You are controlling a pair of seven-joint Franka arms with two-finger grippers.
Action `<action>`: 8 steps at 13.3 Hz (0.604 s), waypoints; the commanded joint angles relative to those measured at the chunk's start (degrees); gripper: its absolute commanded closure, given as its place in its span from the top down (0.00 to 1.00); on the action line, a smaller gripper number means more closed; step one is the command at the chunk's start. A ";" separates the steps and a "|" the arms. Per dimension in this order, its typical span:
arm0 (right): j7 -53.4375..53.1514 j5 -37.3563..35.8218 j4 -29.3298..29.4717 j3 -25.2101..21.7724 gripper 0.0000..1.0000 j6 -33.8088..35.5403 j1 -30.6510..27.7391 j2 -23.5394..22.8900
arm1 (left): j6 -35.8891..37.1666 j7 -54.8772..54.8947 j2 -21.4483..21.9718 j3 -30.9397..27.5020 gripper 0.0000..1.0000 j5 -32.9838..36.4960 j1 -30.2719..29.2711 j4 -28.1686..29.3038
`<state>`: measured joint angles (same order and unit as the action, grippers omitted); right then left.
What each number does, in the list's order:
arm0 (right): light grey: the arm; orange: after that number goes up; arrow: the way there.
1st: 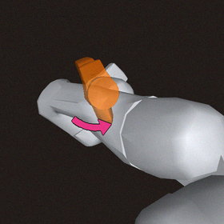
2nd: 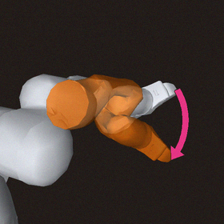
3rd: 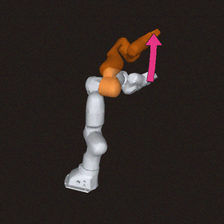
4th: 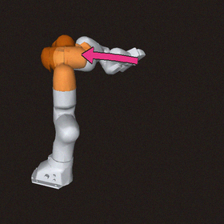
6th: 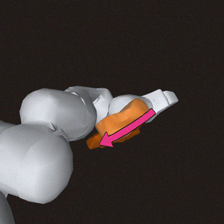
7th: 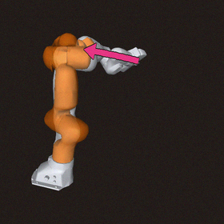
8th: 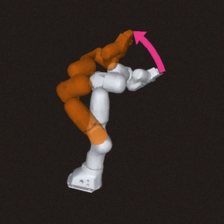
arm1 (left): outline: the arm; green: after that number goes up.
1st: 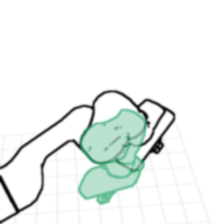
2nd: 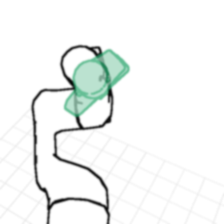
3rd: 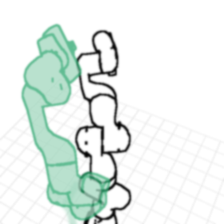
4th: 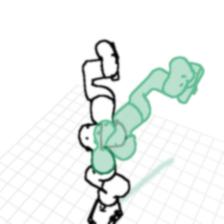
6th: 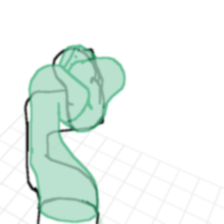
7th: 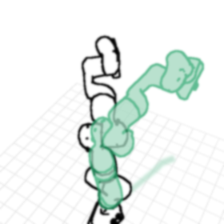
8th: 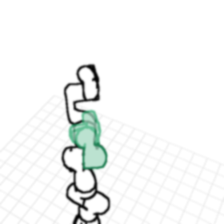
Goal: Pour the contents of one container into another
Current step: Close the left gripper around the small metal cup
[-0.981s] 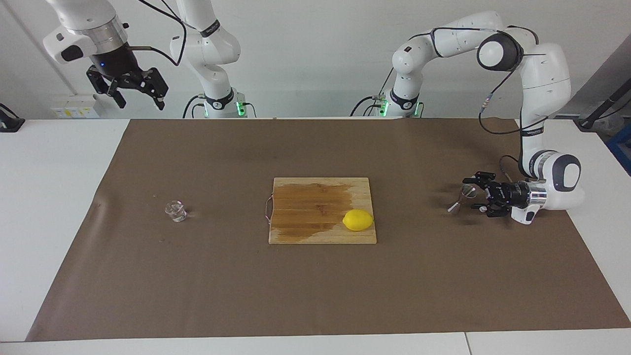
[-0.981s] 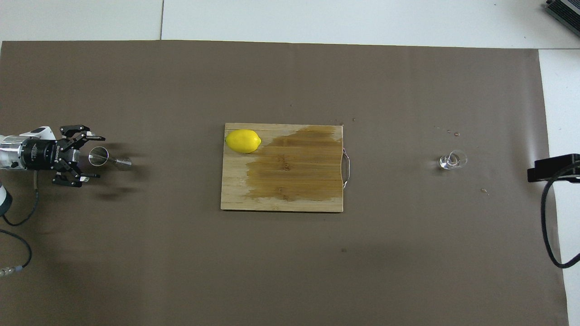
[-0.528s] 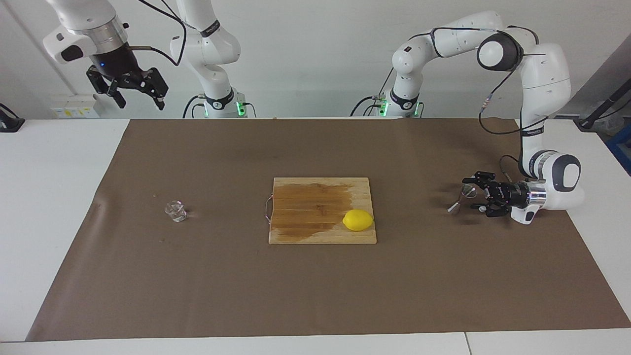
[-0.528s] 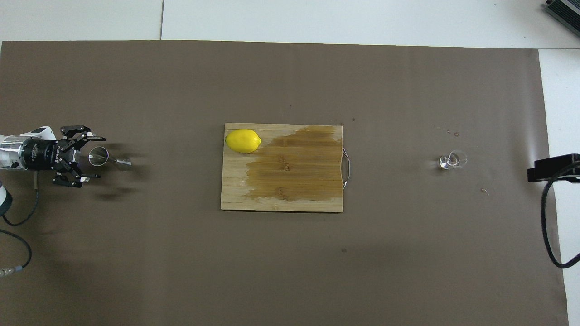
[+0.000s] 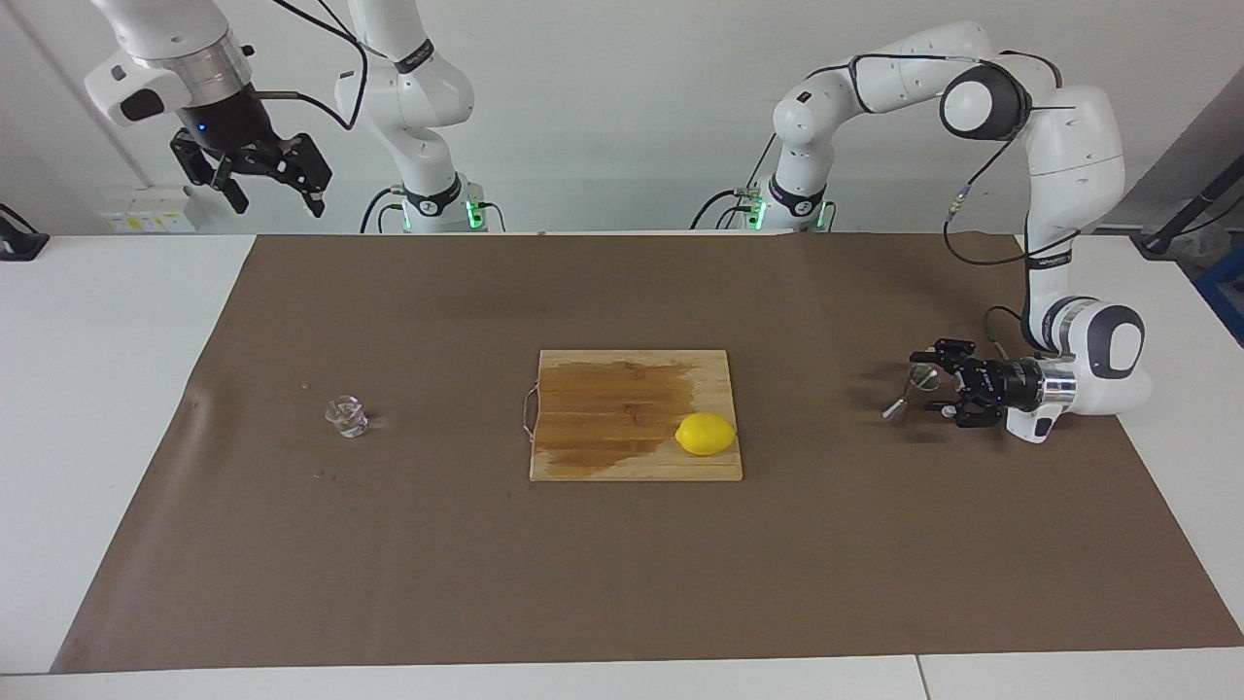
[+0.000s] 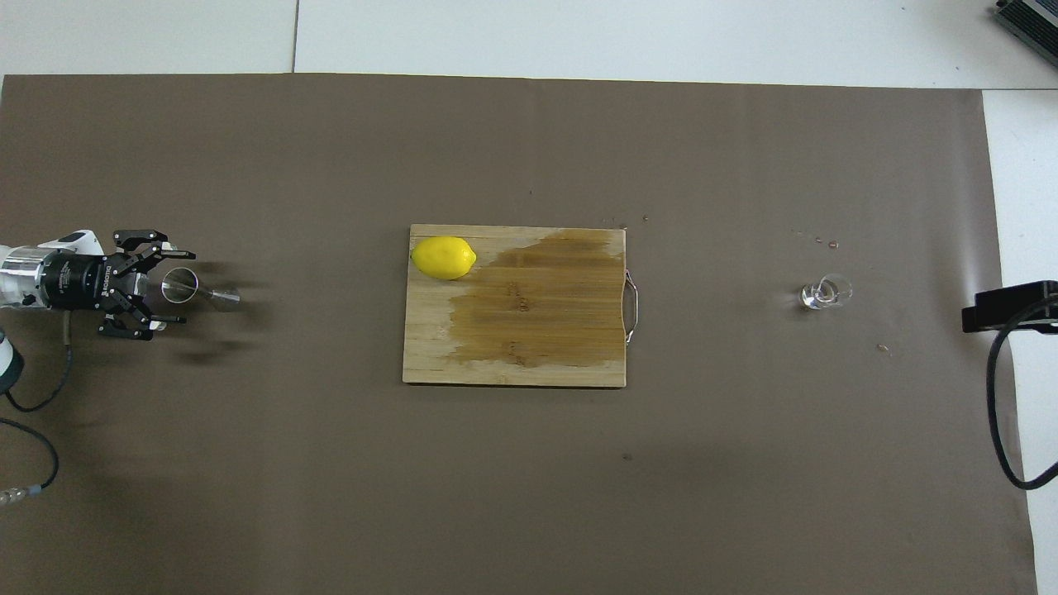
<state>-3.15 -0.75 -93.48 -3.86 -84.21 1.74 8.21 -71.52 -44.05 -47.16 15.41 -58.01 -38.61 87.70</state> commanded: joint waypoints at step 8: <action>-0.89 1.19 -0.12 0.26 1.00 0.80 -0.59 0.14 | -1.51 -2.97 0.67 0.15 0.51 0.53 0.03 0.89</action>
<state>-3.15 -0.75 -93.48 -3.86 -84.21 1.74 8.21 -72.14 -46.11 -47.16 15.41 -57.98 -38.61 87.72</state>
